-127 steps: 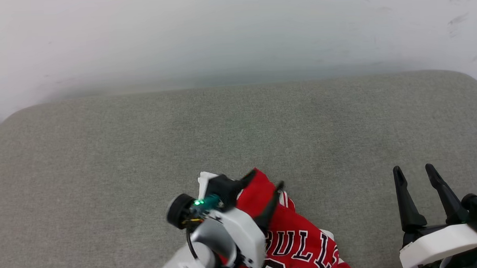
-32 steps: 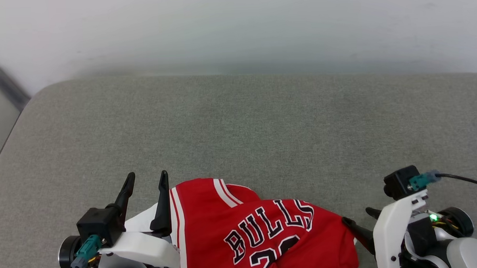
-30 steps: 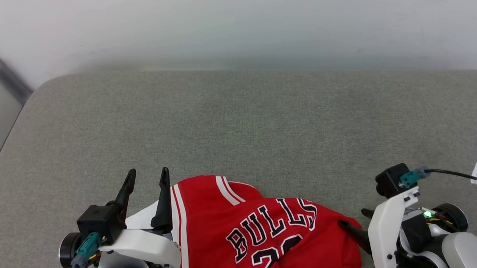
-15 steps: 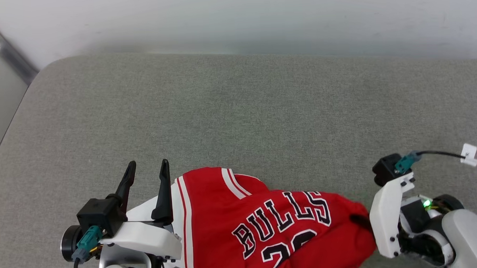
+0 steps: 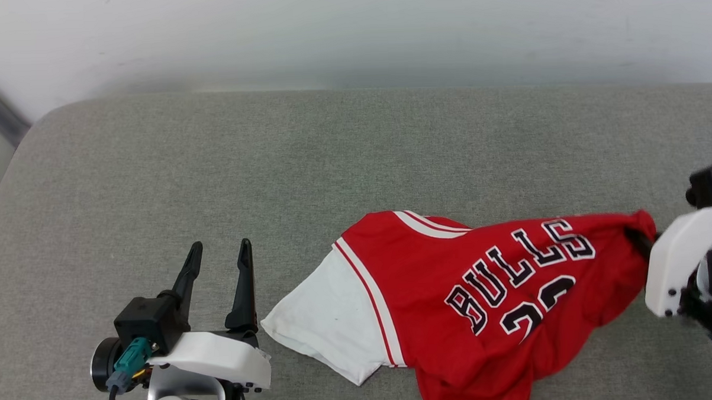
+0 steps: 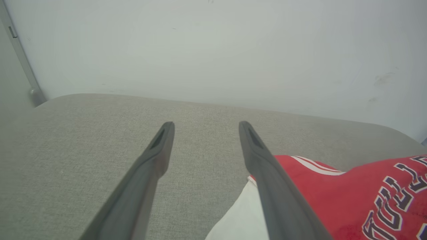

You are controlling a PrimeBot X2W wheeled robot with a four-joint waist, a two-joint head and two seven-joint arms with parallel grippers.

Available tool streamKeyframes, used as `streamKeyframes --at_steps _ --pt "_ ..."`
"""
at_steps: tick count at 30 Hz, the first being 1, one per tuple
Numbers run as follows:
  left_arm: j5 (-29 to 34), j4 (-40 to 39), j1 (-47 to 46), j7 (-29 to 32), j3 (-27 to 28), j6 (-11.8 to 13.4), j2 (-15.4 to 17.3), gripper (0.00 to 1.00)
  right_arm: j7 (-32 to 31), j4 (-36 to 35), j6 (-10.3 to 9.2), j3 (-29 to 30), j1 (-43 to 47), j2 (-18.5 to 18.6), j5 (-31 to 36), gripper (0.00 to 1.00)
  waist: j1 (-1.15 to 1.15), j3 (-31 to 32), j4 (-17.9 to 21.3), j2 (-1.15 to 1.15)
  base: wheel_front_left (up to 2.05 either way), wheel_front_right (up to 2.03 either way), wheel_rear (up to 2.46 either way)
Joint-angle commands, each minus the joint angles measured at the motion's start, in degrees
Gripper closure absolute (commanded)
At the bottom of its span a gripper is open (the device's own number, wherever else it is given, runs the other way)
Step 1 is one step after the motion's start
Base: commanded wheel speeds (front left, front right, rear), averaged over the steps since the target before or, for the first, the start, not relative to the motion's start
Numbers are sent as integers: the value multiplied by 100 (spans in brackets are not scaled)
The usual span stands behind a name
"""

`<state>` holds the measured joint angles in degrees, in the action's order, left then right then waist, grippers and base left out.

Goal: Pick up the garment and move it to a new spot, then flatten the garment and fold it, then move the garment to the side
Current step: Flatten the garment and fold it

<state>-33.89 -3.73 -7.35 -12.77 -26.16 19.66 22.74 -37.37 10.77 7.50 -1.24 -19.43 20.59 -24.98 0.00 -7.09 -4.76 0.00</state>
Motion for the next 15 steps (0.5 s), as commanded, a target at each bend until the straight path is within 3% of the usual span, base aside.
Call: streamKeyframes --at_steps 1,12,13,14,15 --pt "6 -9 -3 -2 -6 -11 -1 0 44 60 -2 45 237 -86 99 100 0 0 18 0 0 0 0" --pt "-79 23 75 71 38 42 82 0 849 462 -2 433 1647 -1016 73 99 0 -12 273 0 0 0 0" --pt "-86 27 76 77 41 43 90 0 990 479 -2 433 1645 -1020 88 71 0 -10 310 0 0 0 0" --pt "-90 36 77 79 44 43 102 0 1149 489 -2 426 1632 -1023 104 14 0 2 343 0 0 0 0" --pt "-97 45 81 86 49 46 116 0 1337 476 -2 427 1605 -1035 97 0 0 23 375 0 0 0 0"
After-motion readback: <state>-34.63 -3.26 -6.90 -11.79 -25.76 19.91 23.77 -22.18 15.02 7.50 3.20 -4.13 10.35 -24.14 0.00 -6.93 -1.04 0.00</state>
